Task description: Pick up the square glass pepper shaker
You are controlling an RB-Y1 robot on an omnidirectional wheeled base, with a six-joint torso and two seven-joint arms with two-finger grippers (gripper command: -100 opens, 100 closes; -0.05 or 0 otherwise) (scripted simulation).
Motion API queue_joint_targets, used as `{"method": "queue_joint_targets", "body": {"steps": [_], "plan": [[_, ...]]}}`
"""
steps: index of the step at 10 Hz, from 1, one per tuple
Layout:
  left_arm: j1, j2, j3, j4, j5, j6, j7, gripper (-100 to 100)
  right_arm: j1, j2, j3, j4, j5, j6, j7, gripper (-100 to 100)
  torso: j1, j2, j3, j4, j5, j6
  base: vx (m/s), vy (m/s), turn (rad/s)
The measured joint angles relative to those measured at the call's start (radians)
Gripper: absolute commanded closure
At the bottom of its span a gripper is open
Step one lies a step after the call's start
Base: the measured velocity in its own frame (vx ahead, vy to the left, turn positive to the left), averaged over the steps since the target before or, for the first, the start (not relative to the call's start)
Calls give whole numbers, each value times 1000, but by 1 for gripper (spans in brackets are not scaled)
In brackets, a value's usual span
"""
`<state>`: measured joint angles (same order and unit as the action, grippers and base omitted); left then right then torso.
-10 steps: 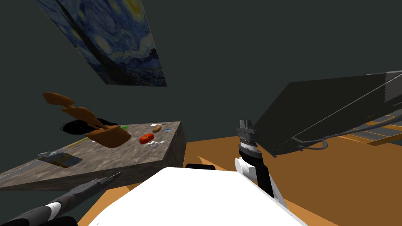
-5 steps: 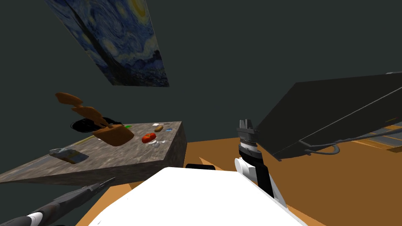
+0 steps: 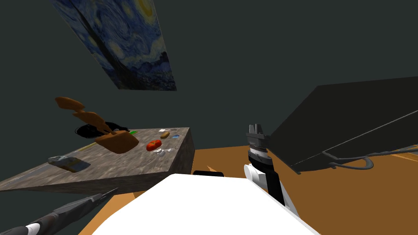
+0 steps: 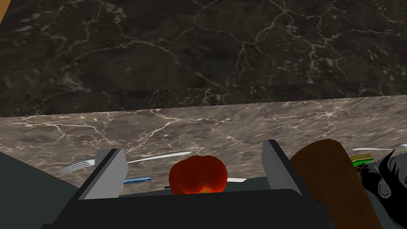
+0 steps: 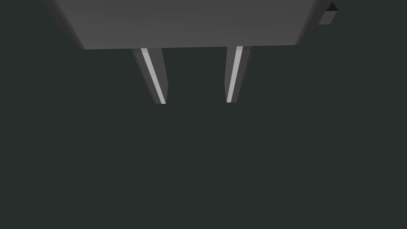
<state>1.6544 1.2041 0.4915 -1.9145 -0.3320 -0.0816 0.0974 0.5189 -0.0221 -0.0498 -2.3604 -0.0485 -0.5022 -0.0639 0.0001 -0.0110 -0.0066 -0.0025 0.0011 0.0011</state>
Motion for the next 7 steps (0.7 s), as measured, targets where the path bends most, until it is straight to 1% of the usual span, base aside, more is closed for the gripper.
{"method": "queue_joint_targets", "body": {"steps": [1, 2, 4, 5, 7], "plan": [[26, 23, 9, -16, 7, 2, 8, -100, 0, 0, 0, 0, 0, 0, 0, 0, 0, -2, -1, 0, 0, 0, 180, 13, 48], [42, 47, 14, -28, 14, 4, 16, -100, 0, 0, 0, 0, 0, 0, 0, 0, 0, -5, -3, -1, 0, 0, 179, 11, 26], [74, 76, 23, -63, 23, 13, 24, -100, 0, 0, 0, 0, 0, 0, 0, 0, -1, -5, -3, -1, 0, 0, 190, -9, 35], [99, 93, 34, -87, 29, 13, 27, -100, 0, 0, 0, 0, 0, 0, 0, 0, -1, -7, -4, -2, 0, 0, 180, -10, 32], [119, 139, 35, -121, 43, 22, 35, -100, 0, 0, 0, 0, 0, 0, 0, 0, 0, -6, -3, -1, 0, 0, 189, 12, 34]]}}
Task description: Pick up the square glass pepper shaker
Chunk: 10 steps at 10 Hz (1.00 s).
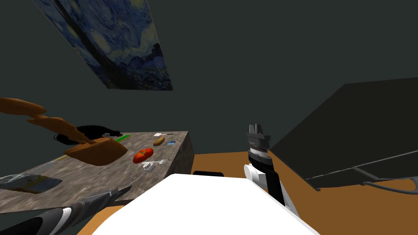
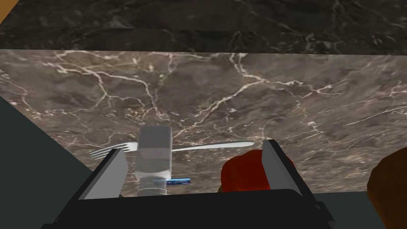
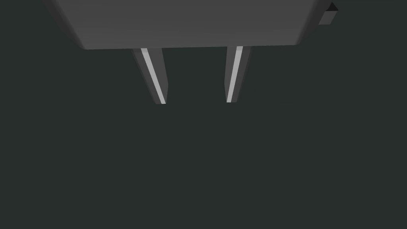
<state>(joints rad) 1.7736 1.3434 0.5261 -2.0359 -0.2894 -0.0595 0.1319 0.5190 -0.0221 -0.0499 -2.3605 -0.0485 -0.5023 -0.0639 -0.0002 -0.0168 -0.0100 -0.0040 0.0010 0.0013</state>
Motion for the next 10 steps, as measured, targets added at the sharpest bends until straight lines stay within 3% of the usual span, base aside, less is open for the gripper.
{"method": "queue_joint_targets", "body": {"steps": [3, 4, 5, 10], "plan": [[55, 54, 27, -58, 19, 7, 12, -100, 0, 0, 0, 0, 0, 0, 0, 0, 1, 1, 0, 0, 0, 0, 143, 10, 22], [57, 56, 27, -60, 19, 7, 12, 0, 0, 0, 0, 0, 0, 0, 0, 0, 1, 6, 3, 1, 0, 0, 15, 0, -3], [57, 56, 27, -60, 19, 7, 12, -100, 0, 0, 0, 0, 0, 0, 0, 0, 0, 10, 6, 2, 0, 0, 6, -5, -16], [-37, 56, -58, -17, 19, 7, -1, -100, 0, 0, 0, 0, 0, 0, 0, 0, 0, 14, 8, 3, 0, 0, -5, -8, -17]]}}
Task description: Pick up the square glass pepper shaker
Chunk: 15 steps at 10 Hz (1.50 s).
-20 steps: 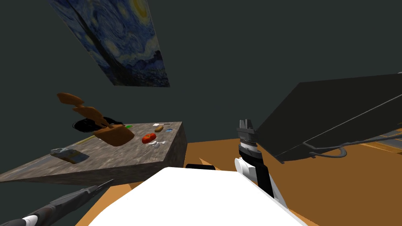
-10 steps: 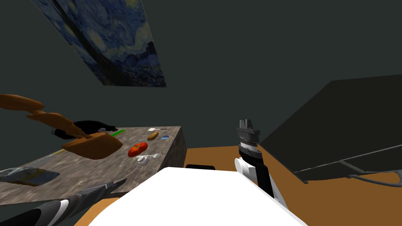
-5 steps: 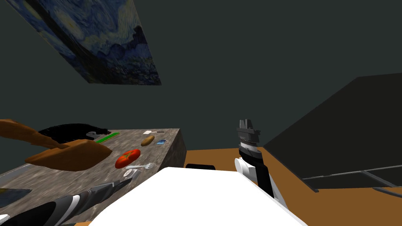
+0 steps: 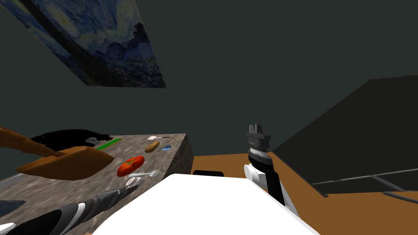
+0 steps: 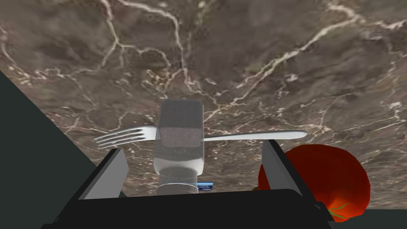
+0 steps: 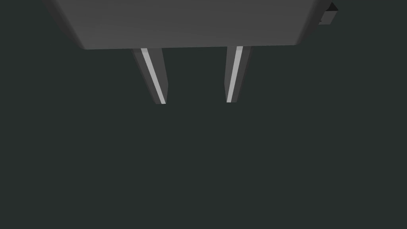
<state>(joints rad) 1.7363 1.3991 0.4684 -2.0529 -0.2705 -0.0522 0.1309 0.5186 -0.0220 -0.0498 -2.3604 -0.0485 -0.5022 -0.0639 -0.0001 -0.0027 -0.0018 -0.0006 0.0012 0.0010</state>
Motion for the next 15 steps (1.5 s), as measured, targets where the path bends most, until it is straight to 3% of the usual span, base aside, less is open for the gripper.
{"method": "queue_joint_targets", "body": {"steps": [3, 4, 8, 9, 10, 15], "plan": [[-64, 1, -57, 30, 1, 1, -8, -100, 0, 0, 0, 0, 0, 0, 0, 0, 0, 0, 0, 0, 0, 0, -2, -5, -11], [-65, 1, -59, 31, 1, 1, -9, 100, 0, 0, 0, 0, 0, 0, 0, 0, 0, 0, 0, 0, 0, 0, 0, 0, 0], [-65, 1, -59, 31, 1, 1, -9, 100, 0, 0, 0, 0, 0, 0, 0, 0, 1, -1, 0, 0, 1, 0, 0, 0, 0], [-65, 1, -59, 31, 1, 1, -9, 0, 0, 0, 0, 0, 0, 0, 0, 0, 1, -1, 0, 0, 1, 0, 0, 0, 0], [-65, 1, -59, 31, 1, 1, -9, 100, 0, 0, 0, 0, 0, 0, 0, 0, 1, -1, -1, 0, 0, 0, 4, 8, 26], [47, 1, 43, -22, 1, 2, 7, 100, 0, 0, 0, 0, 0, 0, 0, 0, 1, -1, -1, 0, 0, 0, 4, 10, 18]]}}
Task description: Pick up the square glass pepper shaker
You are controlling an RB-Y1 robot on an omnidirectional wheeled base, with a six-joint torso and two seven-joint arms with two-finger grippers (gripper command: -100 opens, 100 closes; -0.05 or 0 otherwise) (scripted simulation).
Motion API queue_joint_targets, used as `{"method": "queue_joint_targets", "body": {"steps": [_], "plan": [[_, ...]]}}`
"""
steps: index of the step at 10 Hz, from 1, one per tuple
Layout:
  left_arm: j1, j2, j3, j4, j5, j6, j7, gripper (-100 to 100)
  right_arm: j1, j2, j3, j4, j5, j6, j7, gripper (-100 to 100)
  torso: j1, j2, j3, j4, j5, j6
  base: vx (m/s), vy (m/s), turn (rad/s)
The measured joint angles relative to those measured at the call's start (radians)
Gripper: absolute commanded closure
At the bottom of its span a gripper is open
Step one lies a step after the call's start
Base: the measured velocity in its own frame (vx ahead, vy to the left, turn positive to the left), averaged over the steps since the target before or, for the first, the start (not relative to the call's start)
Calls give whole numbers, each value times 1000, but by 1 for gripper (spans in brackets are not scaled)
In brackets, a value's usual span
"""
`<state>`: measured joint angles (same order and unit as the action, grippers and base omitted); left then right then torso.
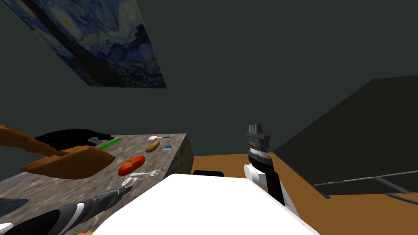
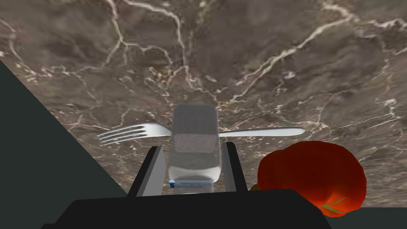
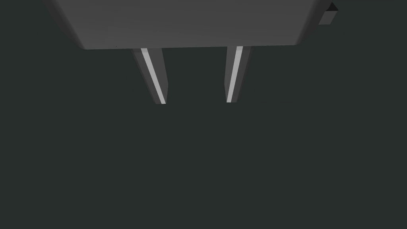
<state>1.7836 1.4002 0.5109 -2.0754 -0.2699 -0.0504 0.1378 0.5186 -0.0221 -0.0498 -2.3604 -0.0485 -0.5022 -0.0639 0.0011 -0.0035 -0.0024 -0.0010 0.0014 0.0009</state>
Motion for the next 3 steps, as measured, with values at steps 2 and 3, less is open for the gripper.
{"method": "queue_joint_targets", "body": {"steps": [2, 3], "plan": [[35, -1, 32, -14, 0, -3, 5, 100, 0, 0, 0, 0, 0, 0, 0, 0, 0, 0, 0, 0, 0, 0, 1, 3, 6], [37, -1, 34, -15, 0, -3, 5, 0, 0, 0, 0, 0, 0, 0, 0, 0, 0, 0, 0, 0, 0, 0, 0, 0, 0]]}}
